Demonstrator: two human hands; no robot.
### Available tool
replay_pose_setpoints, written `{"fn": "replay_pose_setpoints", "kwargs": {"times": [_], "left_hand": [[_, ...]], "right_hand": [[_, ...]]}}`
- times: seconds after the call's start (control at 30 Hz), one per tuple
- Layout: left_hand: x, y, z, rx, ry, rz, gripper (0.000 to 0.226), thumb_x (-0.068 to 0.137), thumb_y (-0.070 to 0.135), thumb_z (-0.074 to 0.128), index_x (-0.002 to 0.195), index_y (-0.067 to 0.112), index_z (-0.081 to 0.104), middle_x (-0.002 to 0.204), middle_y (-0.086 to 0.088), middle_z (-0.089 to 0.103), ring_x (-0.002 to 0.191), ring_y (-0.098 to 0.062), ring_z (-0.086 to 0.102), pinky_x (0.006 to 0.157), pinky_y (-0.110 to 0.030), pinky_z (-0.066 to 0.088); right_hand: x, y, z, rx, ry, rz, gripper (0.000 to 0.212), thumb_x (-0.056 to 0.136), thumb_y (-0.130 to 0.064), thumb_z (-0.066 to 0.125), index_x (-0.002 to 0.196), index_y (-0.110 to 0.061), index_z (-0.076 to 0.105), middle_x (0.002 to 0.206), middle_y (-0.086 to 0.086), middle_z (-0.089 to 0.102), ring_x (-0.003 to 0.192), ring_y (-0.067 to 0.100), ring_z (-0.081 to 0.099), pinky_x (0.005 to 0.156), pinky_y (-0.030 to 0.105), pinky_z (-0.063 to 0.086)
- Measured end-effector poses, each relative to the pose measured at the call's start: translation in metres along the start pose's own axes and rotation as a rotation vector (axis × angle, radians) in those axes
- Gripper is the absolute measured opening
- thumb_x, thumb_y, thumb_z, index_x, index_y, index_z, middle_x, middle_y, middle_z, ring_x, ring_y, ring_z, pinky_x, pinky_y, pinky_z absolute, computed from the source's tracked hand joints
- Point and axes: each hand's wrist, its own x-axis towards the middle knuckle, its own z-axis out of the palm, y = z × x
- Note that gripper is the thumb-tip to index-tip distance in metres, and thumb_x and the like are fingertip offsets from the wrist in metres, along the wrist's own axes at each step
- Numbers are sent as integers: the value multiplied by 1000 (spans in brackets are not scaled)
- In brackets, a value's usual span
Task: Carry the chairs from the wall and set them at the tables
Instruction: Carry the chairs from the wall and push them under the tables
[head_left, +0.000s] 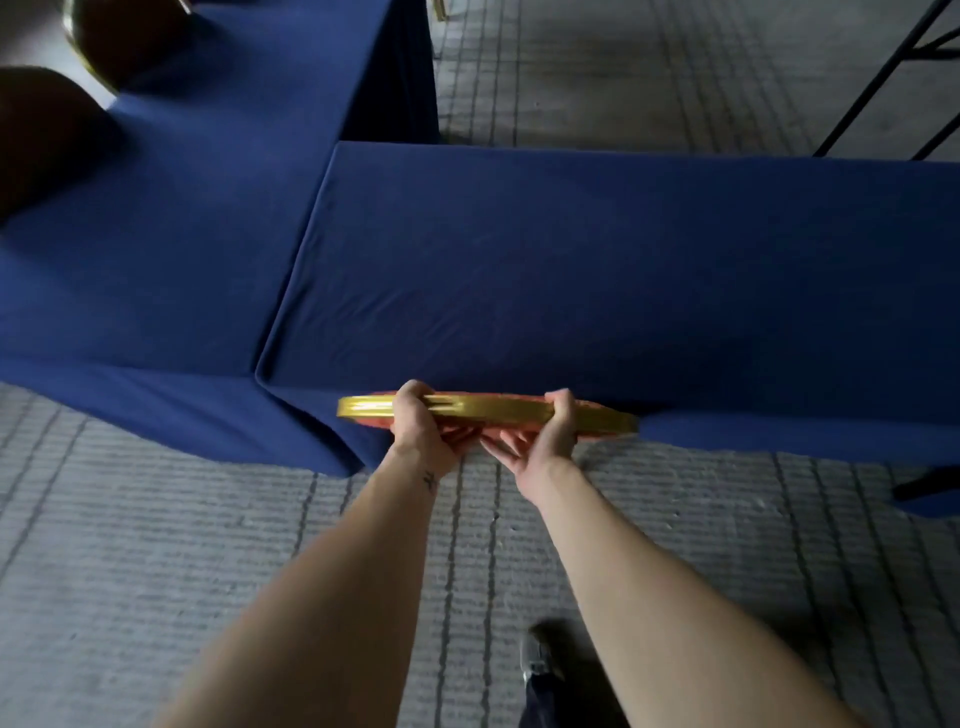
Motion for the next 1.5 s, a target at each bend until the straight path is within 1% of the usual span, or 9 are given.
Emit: {"fn": "replay_pose_setpoints", "kwargs": {"times": [0.1, 0.2, 0.37, 0.43, 0.53, 0.63, 0.83, 1.03, 1.5], "left_hand": [[-26, 8, -11, 76, -43, -46, 52, 95, 54, 62, 103, 3, 56, 96, -21, 66, 87, -36, 67, 84, -50, 55], [-39, 12, -22, -18, -55, -75, 78, 85, 73, 64, 116, 1, 58, 110, -18, 68, 98, -36, 67, 86, -48, 53], [-83, 32, -78, -93, -67, 65, 43, 99, 47, 51, 113, 7, 59, 111, -13, 69, 74, -28, 61, 64, -32, 42], [-102, 51, -114, -201, -93, 135, 39, 100, 42, 50, 121, 10, 58, 120, -14, 73, 92, -33, 67, 71, -34, 45], [-120, 77, -175, -403, -82, 251, 39, 102, 37, 48, 129, 10, 58, 125, -16, 72, 123, -36, 64, 103, -42, 45], [-132, 95, -231, -510, -56, 353, 40, 104, 34, 45, 134, 10, 55, 123, -15, 74, 125, -34, 64, 119, -46, 36], [-156, 137, -325, -782, -115, 492, 41, 104, 30, 42, 137, 7, 52, 127, -20, 71, 125, -36, 63, 119, -51, 35], [-195, 192, -422, -817, -138, 673, 45, 86, 29, 56, 126, 7, 59, 132, -20, 68, 123, -36, 65, 114, -49, 40], [-193, 317, -606, -955, -65, 836, 43, 101, 26, 44, 135, 4, 59, 133, -19, 68, 128, -35, 63, 118, -51, 37]], "right_hand": [[-26, -4, -4, -104, -113, 151, 82, 89, -74, 47, 125, -2, 59, 121, 24, 67, 112, 38, 65, 84, 51, 58], [-51, 3, 12, -326, -173, 127, 81, 94, -75, 36, 112, -3, 69, 109, 15, 75, 106, 29, 68, 92, 44, 52], [-95, 61, 52, -530, -378, 147, 57, 98, -63, 42, 101, -12, 67, 93, 9, 71, 88, 22, 65, 83, 38, 51], [-110, 80, 69, -560, -451, 164, 49, 99, -58, 46, 98, -14, 66, 85, 5, 70, 82, 19, 66, 83, 37, 49], [-137, 101, 104, -581, -554, 213, 45, 103, -52, 42, 99, -14, 65, 80, 4, 71, 80, 18, 66, 81, 36, 47], [-160, 129, 142, -621, -628, 198, 43, 106, -47, 40, 103, -12, 66, 84, 6, 72, 80, 19, 65, 74, 32, 49], [-219, 191, 213, -619, -763, 166, 43, 103, -45, 44, 108, -10, 68, 95, 8, 74, 91, 23, 67, 91, 38, 49], [-289, 272, 294, -693, -870, 166, 50, 103, -48, 41, 112, -6, 67, 96, 11, 71, 90, 24, 66, 86, 38, 50], [-356, 443, 447, -664, -938, 364, 44, 102, -46, 47, 115, -8, 65, 103, 12, 72, 97, 27, 68, 88, 41, 52]]}}
